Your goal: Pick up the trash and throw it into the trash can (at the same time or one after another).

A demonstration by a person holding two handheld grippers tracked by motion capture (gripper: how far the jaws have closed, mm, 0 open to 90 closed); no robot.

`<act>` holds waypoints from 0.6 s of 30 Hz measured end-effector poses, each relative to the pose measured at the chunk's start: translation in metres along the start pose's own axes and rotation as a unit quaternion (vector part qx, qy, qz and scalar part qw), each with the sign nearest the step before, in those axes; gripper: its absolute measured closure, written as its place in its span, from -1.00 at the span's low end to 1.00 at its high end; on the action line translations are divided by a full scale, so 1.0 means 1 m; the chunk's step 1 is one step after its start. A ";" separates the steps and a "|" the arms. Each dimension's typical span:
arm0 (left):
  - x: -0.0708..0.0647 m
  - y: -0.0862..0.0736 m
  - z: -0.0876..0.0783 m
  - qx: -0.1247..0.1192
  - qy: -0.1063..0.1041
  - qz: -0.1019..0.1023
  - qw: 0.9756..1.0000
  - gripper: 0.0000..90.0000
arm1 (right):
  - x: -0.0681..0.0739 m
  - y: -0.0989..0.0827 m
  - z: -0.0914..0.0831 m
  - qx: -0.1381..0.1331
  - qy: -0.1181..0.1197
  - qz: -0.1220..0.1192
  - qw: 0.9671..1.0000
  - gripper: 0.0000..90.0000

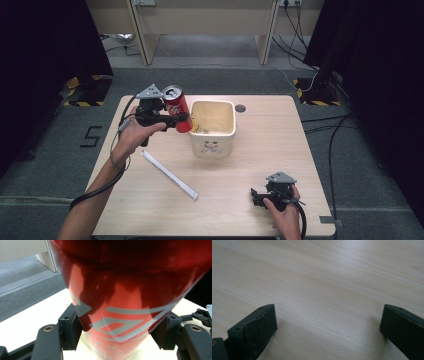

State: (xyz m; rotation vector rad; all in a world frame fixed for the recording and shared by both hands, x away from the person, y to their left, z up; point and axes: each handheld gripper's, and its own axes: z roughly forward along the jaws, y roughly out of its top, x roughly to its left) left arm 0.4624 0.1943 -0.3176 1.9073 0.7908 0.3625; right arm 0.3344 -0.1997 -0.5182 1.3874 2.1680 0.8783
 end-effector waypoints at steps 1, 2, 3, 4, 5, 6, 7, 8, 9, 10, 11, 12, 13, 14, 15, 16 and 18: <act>0.000 0.001 0.002 0.000 -0.001 -0.001 1.000 -0.25 | 0.000 0.000 0.000 0.000 0.000 0.000 1.000 -0.97; 0.000 0.002 0.005 -0.002 -0.001 -0.002 1.000 -0.25 | 0.000 0.000 0.000 0.000 0.000 0.001 1.000 -0.97; -0.001 0.004 0.008 -0.002 -0.001 -0.002 1.000 -0.25 | 0.000 0.000 0.000 0.000 0.000 0.000 1.000 -0.97; -0.001 0.005 0.010 -0.002 -0.002 -0.001 1.000 -0.25 | 0.000 0.000 0.000 0.001 0.001 0.002 1.000 -0.97; -0.001 0.007 0.013 -0.002 -0.003 -0.001 1.000 -0.25 | 0.000 0.000 0.000 0.000 0.001 0.001 1.000 -0.97; -0.001 0.008 0.015 -0.004 -0.004 -0.003 1.000 -0.25 | 0.000 0.000 0.000 0.000 0.001 0.001 1.000 -0.97; -0.001 0.008 0.015 -0.004 -0.004 -0.003 1.000 -0.25 | 0.000 0.000 0.000 0.000 0.001 0.001 1.000 -0.97; 0.000 0.010 0.017 -0.005 -0.004 -0.005 1.000 -0.25 | 0.000 0.000 0.000 0.000 0.001 0.001 1.000 -0.97; 0.000 0.012 0.021 -0.006 -0.005 -0.006 1.000 -0.25 | 0.000 0.000 0.000 0.001 0.001 0.001 1.000 -0.97; 0.000 0.014 0.023 -0.006 -0.006 -0.007 1.000 -0.25 | 0.000 0.000 0.000 0.001 0.001 0.001 1.000 -0.97; 0.000 0.015 0.026 -0.004 -0.007 -0.007 1.000 -0.25 | 0.000 0.000 0.000 0.001 0.001 0.001 1.000 -0.97; 0.000 0.016 0.029 -0.004 -0.007 -0.007 1.000 -0.25 | 0.000 0.000 0.000 0.001 0.001 0.001 1.000 -0.97; 0.000 0.017 0.031 -0.004 -0.007 -0.008 1.000 -0.25 | 0.000 0.000 0.000 0.001 0.000 0.001 1.000 -0.97; -0.001 0.018 0.033 -0.004 -0.007 -0.009 1.000 -0.25 | 0.000 0.000 0.000 0.001 0.000 0.000 1.000 -0.97; -0.001 0.020 0.036 -0.004 -0.007 -0.009 1.000 -0.25 | 0.000 0.000 0.000 0.001 0.000 0.001 1.000 -0.97; -0.001 0.020 0.038 -0.004 -0.007 -0.008 1.000 -0.25 | 0.000 0.000 0.000 0.001 0.000 0.001 1.000 -0.97; -0.001 0.023 0.043 -0.002 -0.004 -0.007 1.000 -0.25 | 0.000 0.000 0.000 0.001 0.000 0.000 1.000 -0.97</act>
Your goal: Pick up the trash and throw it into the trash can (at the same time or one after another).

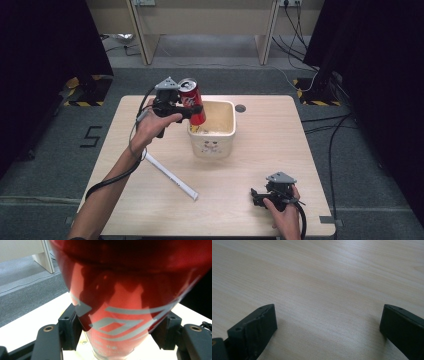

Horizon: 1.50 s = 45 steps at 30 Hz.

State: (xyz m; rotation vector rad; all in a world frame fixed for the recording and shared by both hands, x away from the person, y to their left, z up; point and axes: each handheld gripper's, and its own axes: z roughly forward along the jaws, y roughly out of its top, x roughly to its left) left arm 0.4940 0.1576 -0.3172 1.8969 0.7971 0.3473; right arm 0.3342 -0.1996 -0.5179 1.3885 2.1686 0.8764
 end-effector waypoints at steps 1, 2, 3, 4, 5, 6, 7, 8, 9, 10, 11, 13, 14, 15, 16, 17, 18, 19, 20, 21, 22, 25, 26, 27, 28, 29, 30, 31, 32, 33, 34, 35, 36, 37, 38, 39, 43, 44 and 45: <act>0.000 0.001 0.003 0.000 0.004 0.002 1.000 -0.25 | 0.000 0.000 0.000 0.000 0.000 0.000 1.000 -0.97; 0.000 0.002 0.005 0.000 0.007 0.004 1.000 -0.25 | 0.000 0.000 0.000 0.000 0.000 0.000 1.000 -0.97; 0.000 0.003 0.007 0.000 0.011 0.006 1.000 -0.25 | 0.000 0.000 0.000 0.000 0.000 0.000 1.000 -0.97; 0.001 0.003 0.010 0.001 0.013 0.006 1.000 -0.25 | 0.000 0.000 0.000 0.000 0.000 0.000 1.000 -0.97; 0.001 0.004 0.012 0.001 0.013 0.004 1.000 -0.25 | 0.000 0.000 0.000 0.000 0.000 0.000 1.000 -0.97; 0.001 0.004 0.015 0.001 0.013 0.004 1.000 -0.25 | 0.000 0.000 0.000 0.000 0.000 0.000 1.000 -0.97; 0.002 0.004 0.018 0.004 0.014 0.003 1.000 -0.25 | 0.000 0.000 0.000 0.000 0.000 0.000 1.000 -0.97; 0.003 0.004 0.020 0.005 0.015 0.002 1.000 -0.25 | 0.000 0.000 0.000 0.000 0.000 0.000 1.000 -0.97; 0.003 0.004 0.022 0.006 0.016 0.002 1.000 -0.25 | 0.000 0.000 0.000 0.000 0.000 0.000 1.000 -0.97; 0.004 0.003 0.024 0.008 0.017 0.000 1.000 -0.25 | 0.000 0.000 0.000 0.000 0.000 0.000 1.000 -0.97; 0.005 0.003 0.027 0.010 0.017 0.000 1.000 -0.25 | 0.000 0.000 0.000 0.000 0.000 -0.001 1.000 -0.97; 0.006 0.001 0.031 0.013 0.019 -0.001 1.000 -0.25 | 0.000 0.000 0.000 0.000 0.000 -0.001 1.000 -0.97; 0.007 0.001 0.033 0.015 0.019 -0.001 1.000 -0.25 | 0.000 0.000 0.000 0.000 0.000 0.000 1.000 -0.97; 0.007 0.000 0.034 0.016 0.021 -0.001 1.000 -0.25 | 0.000 0.000 0.000 0.000 0.000 -0.001 1.000 -0.97; 0.007 -0.001 0.037 0.017 0.025 0.001 1.000 -0.25 | 0.000 0.000 0.000 0.000 0.000 -0.001 1.000 -0.97; 0.008 -0.002 0.039 0.017 0.030 0.005 0.999 -0.25 | 0.000 0.000 0.000 0.000 0.000 0.000 1.000 -0.97; 0.008 -0.003 0.041 0.019 0.034 0.007 0.999 -0.25 | 0.000 0.000 0.000 0.000 0.000 0.000 1.000 -0.97; 0.009 -0.003 0.043 0.021 0.035 0.007 0.999 -0.25 | 0.000 0.000 0.000 -0.001 -0.001 0.000 1.000 -0.97; 0.010 -0.004 0.045 0.022 0.034 0.004 0.999 -0.25 | 0.000 0.000 0.000 -0.001 0.000 -0.001 1.000 -0.97; 0.011 -0.005 0.047 0.022 0.036 0.003 0.999 -0.25 | 0.000 0.000 0.000 -0.001 0.000 0.000 1.000 -0.97; 0.012 -0.006 0.048 0.024 0.036 0.003 0.999 -0.25 | 0.000 0.000 0.000 -0.001 0.000 0.000 1.000 -0.97; 0.016 -0.008 0.053 0.026 0.038 -0.001 0.999 -0.25 | 0.000 0.000 0.000 -0.001 0.000 0.000 1.000 -0.97; 0.017 -0.009 0.054 0.028 0.039 -0.001 0.999 -0.25 | 0.000 0.000 0.000 -0.001 0.000 0.000 1.000 -0.97; 0.018 -0.010 0.056 0.028 0.040 -0.003 0.999 -0.25 | 0.000 0.000 0.000 0.000 0.001 0.000 1.000 -0.98; 0.018 -0.010 0.056 0.028 0.040 -0.003 0.999 -0.25 | 0.000 0.000 0.000 0.000 0.001 0.000 1.000 -0.98; 0.020 -0.013 0.060 0.031 0.040 -0.005 0.999 -0.25 | 0.000 0.000 0.000 0.000 0.001 -0.003 1.000 -0.98; 0.021 -0.013 0.061 0.035 0.041 -0.005 0.999 -0.25 | 0.000 0.000 0.000 0.001 0.001 -0.003 1.000 -0.98; 0.021 -0.015 0.062 0.036 0.041 -0.006 0.998 -0.25 | 0.000 0.000 0.000 0.000 0.001 -0.003 1.000 -0.98; 0.022 -0.015 0.064 0.038 0.042 -0.005 0.998 -0.25 | 0.000 0.000 0.000 0.000 0.001 -0.002 1.000 -0.98; 0.022 -0.016 0.065 0.038 0.042 -0.004 0.998 -0.25 | 0.000 0.000 0.000 0.000 0.001 -0.002 1.000 -0.98; 0.022 -0.016 0.065 0.038 0.042 -0.004 0.998 -0.25 | 0.000 0.000 0.000 0.000 0.001 -0.002 1.000 -0.98; 0.023 -0.017 0.067 0.039 0.041 -0.006 0.998 -0.25 | 0.000 0.000 0.000 0.000 0.001 -0.003 1.000 -0.98; 0.023 -0.018 0.068 0.039 0.041 -0.006 0.998 -0.25 | 0.000 0.000 0.000 0.000 0.001 -0.003 1.000 -0.98; 0.023 -0.018 0.069 0.040 0.040 -0.006 0.998 -0.25 | 0.000 0.000 0.000 0.000 0.001 -0.002 1.000 -0.98; 0.023 -0.019 0.070 0.043 0.039 -0.004 0.998 -0.25 | 0.000 0.000 0.000 0.001 0.001 -0.002 1.000 -0.98; 0.022 -0.019 0.071 0.044 0.039 -0.003 0.998 -0.25 | 0.000 0.000 0.000 0.000 0.001 -0.002 1.000 -0.98; 0.023 -0.020 0.074 0.044 0.042 -0.001 0.998 -0.25 | 0.000 0.000 0.000 0.001 0.002 -0.002 1.000 -0.98; 0.024 -0.021 0.074 0.045 0.044 0.001 0.998 -0.25 | 0.000 0.000 0.000 0.001 0.002 -0.002 1.000 -0.98; 0.024 -0.022 0.075 0.046 0.046 0.002 0.998 -0.25 | 0.000 0.000 0.000 0.001 0.002 -0.003 1.000 -0.98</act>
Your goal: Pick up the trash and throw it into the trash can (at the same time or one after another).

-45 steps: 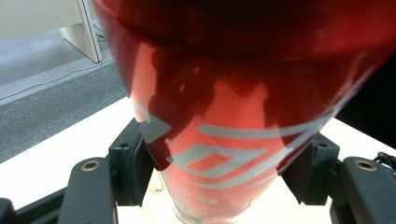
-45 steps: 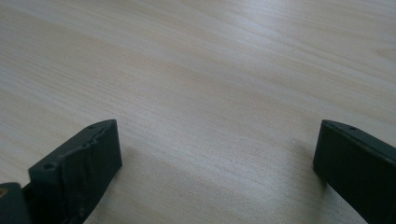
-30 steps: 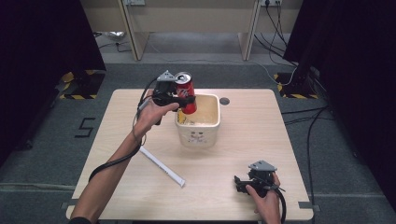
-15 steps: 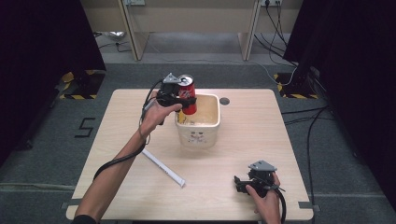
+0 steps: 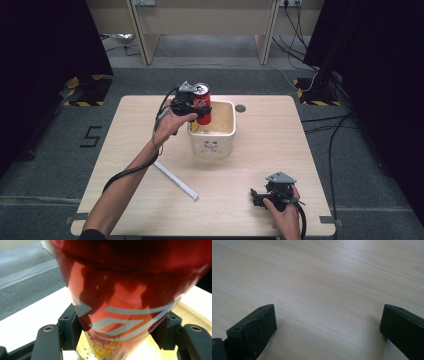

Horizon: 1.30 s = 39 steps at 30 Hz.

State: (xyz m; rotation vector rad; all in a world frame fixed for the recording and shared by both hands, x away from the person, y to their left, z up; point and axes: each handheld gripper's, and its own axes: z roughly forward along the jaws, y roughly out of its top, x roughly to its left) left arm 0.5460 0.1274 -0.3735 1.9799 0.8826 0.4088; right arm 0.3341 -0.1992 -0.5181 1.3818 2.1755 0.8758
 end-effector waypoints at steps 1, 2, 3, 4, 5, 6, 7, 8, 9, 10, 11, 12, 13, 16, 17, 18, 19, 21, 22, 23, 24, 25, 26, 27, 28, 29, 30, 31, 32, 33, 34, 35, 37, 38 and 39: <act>0.001 -0.001 0.001 0.002 0.001 0.000 1.000 -0.25 | 0.000 0.000 0.000 0.000 0.000 0.000 1.000 -0.98; 0.001 -0.002 0.002 0.003 0.002 -0.001 1.000 -0.25 | 0.000 0.000 0.000 0.000 0.000 0.000 1.000 -0.98; 0.001 -0.002 0.002 0.003 0.002 -0.001 1.000 -0.25 | 0.000 0.000 0.000 0.000 0.000 0.000 1.000 -0.98; 0.002 -0.003 0.003 0.005 0.003 -0.001 1.000 -0.25 | 0.000 0.000 0.000 0.000 0.000 0.000 1.000 -0.98; 0.003 -0.003 0.005 0.005 0.003 -0.003 1.000 -0.25 | 0.000 0.000 0.000 0.000 0.000 0.000 1.000 -0.98; 0.003 -0.003 0.005 0.005 0.003 -0.003 1.000 -0.25 | 0.000 0.000 0.000 0.000 0.000 0.000 1.000 -0.98; 0.002 -0.004 0.006 0.005 0.001 -0.002 1.000 -0.25 | 0.000 0.000 0.000 0.000 0.000 0.000 1.000 -0.98; 0.002 -0.004 0.006 0.005 0.001 -0.002 1.000 -0.25 | 0.000 0.000 0.000 0.000 0.000 0.000 1.000 -0.98; 0.001 -0.004 0.006 0.006 0.001 -0.001 1.000 -0.25 | 0.000 0.000 0.000 0.000 0.000 0.000 1.000 -0.98; 0.001 -0.004 0.007 0.007 0.001 0.001 1.000 -0.25 | 0.000 0.000 0.000 0.000 0.000 0.000 1.000 -0.98; 0.000 -0.005 0.008 0.009 0.003 0.005 1.000 -0.26 | 0.000 0.000 0.000 0.000 0.001 -0.001 1.000 -0.98; 0.000 -0.005 0.008 0.009 0.003 0.005 1.000 -0.26 | 0.000 0.000 0.000 0.000 0.001 -0.001 1.000 -0.98; 0.000 -0.005 0.009 0.010 0.004 0.005 1.000 -0.26 | 0.000 0.000 0.000 0.000 0.001 -0.001 1.000 -0.98; 0.001 -0.007 0.010 0.012 0.006 0.007 1.000 -0.26 | 0.000 0.000 0.000 0.000 0.001 -0.002 1.000 -0.98; 0.001 -0.007 0.011 0.014 0.005 0.007 1.000 -0.26 | 0.000 0.000 0.000 0.000 0.001 -0.001 1.000 -0.98; 0.001 -0.008 0.011 0.015 0.006 0.008 1.000 -0.26 | 0.000 0.000 0.000 0.000 0.001 -0.002 1.000 -0.98; 0.001 -0.008 0.012 0.016 0.005 0.007 1.000 -0.26 | 0.000 0.000 0.000 -0.001 0.002 -0.001 1.000 -0.98; 0.002 -0.009 0.012 0.017 0.005 0.007 1.000 -0.26 | 0.000 0.000 0.000 -0.001 0.002 -0.001 1.000 -0.98; 0.002 -0.009 0.012 0.017 0.004 0.007 1.000 -0.26 | 0.000 0.000 0.000 -0.001 0.002 -0.001 1.000 -0.98; 0.001 -0.009 0.013 0.019 0.003 0.008 1.000 -0.26 | 0.000 0.000 0.000 -0.001 0.002 -0.001 1.000 -0.98; 0.001 -0.009 0.013 0.019 0.003 0.008 1.000 -0.26 | 0.000 0.000 0.000 -0.001 0.002 -0.001 1.000 -0.98; 0.000 -0.009 0.013 0.020 0.002 0.009 1.000 -0.26 | 0.000 0.000 0.000 -0.001 0.002 -0.002 1.000 -0.98; 0.001 -0.009 0.014 0.016 0.000 0.016 1.000 -0.26 | 0.000 0.000 0.000 -0.001 0.002 -0.001 1.000 -0.98; 0.000 -0.010 0.013 0.020 0.003 0.010 1.000 -0.26 | 0.000 0.000 0.000 -0.001 0.001 -0.001 1.000 -0.98; 0.000 -0.010 0.013 0.020 0.003 0.010 1.000 -0.26 | 0.000 0.000 0.000 -0.001 0.001 -0.001 1.000 -0.98; 0.000 -0.010 0.014 0.022 0.004 0.012 1.000 -0.26 | 0.000 0.000 0.000 -0.001 0.002 -0.002 1.000 -0.98; 0.000 -0.010 0.014 0.022 0.004 0.012 1.000 -0.26 | 0.000 0.000 0.000 -0.001 0.002 -0.002 1.000 -0.98; 0.000 -0.010 0.014 0.023 0.004 0.012 1.000 -0.26 | 0.000 0.000 0.000 -0.001 0.002 -0.002 1.000 -0.98; 0.000 -0.011 0.015 0.025 0.004 0.011 1.000 -0.27 | 0.000 0.000 0.000 -0.001 0.002 -0.002 1.000 -0.98; 0.000 -0.011 0.015 0.025 0.003 0.010 1.000 -0.27 | 0.000 0.000 0.000 -0.001 0.002 -0.002 1.000 -0.98; 0.000 -0.011 0.016 0.025 0.004 0.010 1.000 -0.27 | 0.000 0.000 0.000 -0.001 0.002 -0.001 1.000 -0.98; 0.000 -0.011 0.016 0.025 0.004 0.012 1.000 -0.27 | 0.000 0.000 0.000 -0.001 0.002 -0.002 1.000 -0.98; -0.001 -0.011 0.016 0.025 0.003 0.012 1.000 -0.27 | 0.000 0.000 0.000 -0.001 0.002 -0.002 1.000 -0.98; -0.002 -0.011 0.016 0.025 0.001 0.013 1.000 -0.27 | 0.000 0.000 0.000 -0.001 0.002 -0.002 1.000 -0.98; -0.002 -0.011 0.015 0.025 0.002 0.014 1.000 -0.27 | 0.000 0.000 0.000 -0.001 0.002 -0.002 1.000 -0.98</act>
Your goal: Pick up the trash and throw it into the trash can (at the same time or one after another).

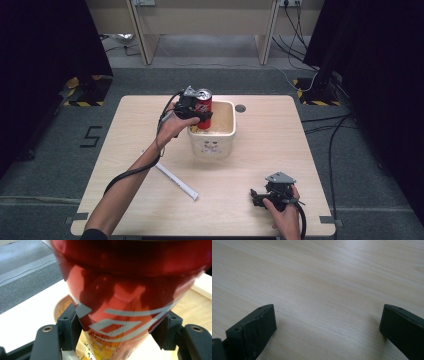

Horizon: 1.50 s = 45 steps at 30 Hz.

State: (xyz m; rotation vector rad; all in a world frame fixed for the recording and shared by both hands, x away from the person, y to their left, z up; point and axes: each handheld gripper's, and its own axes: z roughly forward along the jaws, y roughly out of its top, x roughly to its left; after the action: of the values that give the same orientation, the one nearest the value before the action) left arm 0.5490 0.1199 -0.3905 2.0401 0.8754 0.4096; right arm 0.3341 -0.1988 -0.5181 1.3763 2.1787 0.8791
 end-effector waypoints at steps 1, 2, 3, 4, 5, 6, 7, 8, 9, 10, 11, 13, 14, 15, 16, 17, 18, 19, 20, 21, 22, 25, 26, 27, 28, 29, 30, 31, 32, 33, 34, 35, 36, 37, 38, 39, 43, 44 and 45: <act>0.000 0.000 0.000 0.000 -0.001 0.000 1.000 -0.27 | 0.000 0.000 0.000 0.000 0.000 0.000 1.000 -0.98; 0.000 0.000 0.000 0.000 -0.001 0.000 1.000 -0.27 | 0.000 0.000 0.000 0.000 0.000 0.000 1.000 -0.98; 0.000 0.000 0.000 0.000 -0.001 0.000 1.000 -0.27 | 0.000 0.000 0.000 0.000 0.000 0.000 1.000 -0.98; 0.000 0.000 0.000 -0.001 -0.002 0.001 1.000 -0.27 | 0.000 0.000 0.000 0.000 0.000 0.000 1.000 -0.98; 0.000 0.000 0.000 -0.001 -0.004 0.001 1.000 -0.28 | 0.000 0.000 0.000 0.000 0.000 0.001 1.000 -0.98; 0.000 0.000 0.000 -0.001 -0.004 0.001 1.000 -0.28 | 0.000 0.000 0.000 0.000 0.000 0.000 1.000 -0.98; 0.000 0.000 0.001 -0.001 -0.003 0.002 1.000 -0.28 | 0.000 0.000 0.000 0.000 0.000 0.000 1.000 -0.98; 0.000 0.000 0.001 -0.001 -0.003 0.002 1.000 -0.29 | 0.000 0.000 0.000 0.000 0.000 0.000 1.000 -0.98; -0.001 -0.001 0.001 0.000 -0.002 0.002 1.000 -0.29 | 0.000 0.000 0.000 0.000 0.000 0.000 1.000 -0.98; -0.001 -0.001 0.001 0.000 -0.003 0.001 1.000 -0.30 | 0.000 0.000 0.000 0.000 0.000 0.000 1.000 -0.98; -0.001 -0.001 0.001 0.000 -0.003 0.001 1.000 -0.30 | 0.000 0.000 0.000 0.000 0.000 0.000 1.000 -0.98; -0.002 -0.001 0.002 0.000 -0.005 0.004 1.000 -0.30 | 0.000 0.000 0.000 0.000 0.000 0.000 1.000 -0.98; -0.002 -0.001 0.002 0.000 -0.006 0.004 1.000 -0.30 | 0.000 0.000 0.000 0.000 0.000 0.000 1.000 -0.98; -0.002 -0.001 0.002 -0.001 -0.007 0.002 1.000 -0.31 | 0.000 0.000 0.000 0.000 0.000 0.000 1.000 -0.98; -0.002 -0.001 0.002 -0.001 -0.007 0.002 1.000 -0.31 | 0.000 0.000 0.000 0.000 0.000 0.000 1.000 -0.98; -0.002 0.000 0.001 -0.001 -0.006 0.002 1.000 -0.32 | 0.000 0.000 0.000 0.000 0.000 0.000 1.000 -0.98; -0.002 0.000 0.001 -0.001 -0.006 0.003 1.000 -0.33 | 0.000 0.000 0.000 0.000 0.001 0.000 1.000 -0.98; -0.002 0.000 0.001 -0.003 -0.007 0.001 1.000 -0.32 | 0.000 0.000 0.000 0.000 0.001 0.000 1.000 -0.98; -0.002 0.000 0.001 -0.003 -0.006 0.002 1.000 -0.31 | 0.000 0.000 0.000 0.001 0.001 0.000 1.000 -0.98; -0.002 0.000 0.000 -0.003 -0.004 0.002 1.000 -0.30 | 0.000 0.000 0.000 0.001 0.001 0.000 1.000 -0.98; -0.002 0.001 0.000 -0.003 -0.003 0.003 1.000 -0.30 | 0.000 0.000 0.000 0.001 0.001 -0.001 1.000 -0.98; -0.002 0.001 -0.001 -0.004 -0.003 0.002 1.000 -0.31 | 0.000 0.000 0.000 0.001 0.001 -0.001 1.000 -0.98; -0.002 0.002 -0.003 -0.006 -0.002 0.002 1.000 -0.32 | 0.000 0.000 0.000 0.001 0.001 -0.001 1.000 -0.98; -0.002 0.002 -0.003 -0.006 -0.002 0.002 1.000 -0.32 | 0.000 0.000 0.000 0.001 0.001 -0.001 1.000 -0.98; -0.002 0.003 -0.007 -0.010 -0.003 0.002 1.000 -0.33 | 0.000 0.000 0.000 0.002 0.001 -0.001 1.000 -0.99; -0.002 0.003 -0.007 -0.010 -0.003 0.002 1.000 -0.34 | 0.000 0.000 0.000 0.002 0.001 -0.001 1.000 -0.99; -0.002 0.004 -0.008 -0.011 -0.004 0.001 1.000 -0.34 | 0.000 0.000 0.000 0.002 0.001 -0.001 1.000 -0.98; -0.003 0.005 -0.010 -0.013 -0.004 0.001 1.000 -0.36 | 0.000 0.000 0.000 0.002 0.001 0.000 1.000 -0.98; -0.003 0.005 -0.011 -0.014 -0.004 -0.001 1.000 -0.37 | 0.000 0.000 0.000 0.002 0.001 0.000 1.000 -0.99; -0.003 0.006 -0.013 -0.013 -0.005 -0.001 1.000 -0.37 | 0.000 0.000 0.000 0.002 0.001 0.000 1.000 -0.99; -0.004 0.006 -0.015 -0.011 -0.007 -0.003 1.000 -0.40 | 0.000 0.000 0.000 0.002 0.001 0.000 1.000 -0.98; -0.004 0.007 -0.017 -0.011 -0.009 -0.005 1.000 -0.40 | 0.000 0.000 0.000 0.002 0.001 0.000 1.000 -0.98; -0.004 0.008 -0.021 -0.014 -0.013 -0.010 1.000 -0.41 | 0.000 0.000 0.000 0.002 0.001 -0.001 1.000 -0.98; -0.005 0.009 -0.024 -0.017 -0.016 -0.014 1.000 -0.42 | 0.000 0.000 0.000 0.001 0.001 0.000 1.000 -0.98; -0.005 0.010 -0.027 -0.020 -0.017 -0.016 1.000 -0.43 | 0.000 0.000 0.000 0.002 0.001 0.000 1.000 -0.98; -0.005 0.010 -0.027 -0.020 -0.017 -0.016 1.000 -0.45 | 0.000 0.000 0.000 0.002 0.001 0.000 1.000 -0.98; -0.005 0.015 -0.039 -0.029 -0.019 -0.024 0.999 -0.48 | 0.000 0.000 0.000 0.001 0.001 -0.001 1.000 -0.98; -0.005 0.015 -0.043 -0.031 -0.018 -0.025 0.999 -0.48 | 0.000 0.000 0.000 0.001 0.001 -0.001 1.000 -0.98; -0.006 0.015 -0.047 -0.032 -0.018 -0.026 0.999 -0.49 | 0.000 0.000 0.000 0.000 0.001 -0.001 1.000 -0.98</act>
State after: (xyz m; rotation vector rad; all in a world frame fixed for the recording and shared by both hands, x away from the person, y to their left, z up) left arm 0.5251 0.1372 -0.3508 1.9565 0.8820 0.3665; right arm 0.3341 -0.1987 -0.5181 1.3731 2.1817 0.8796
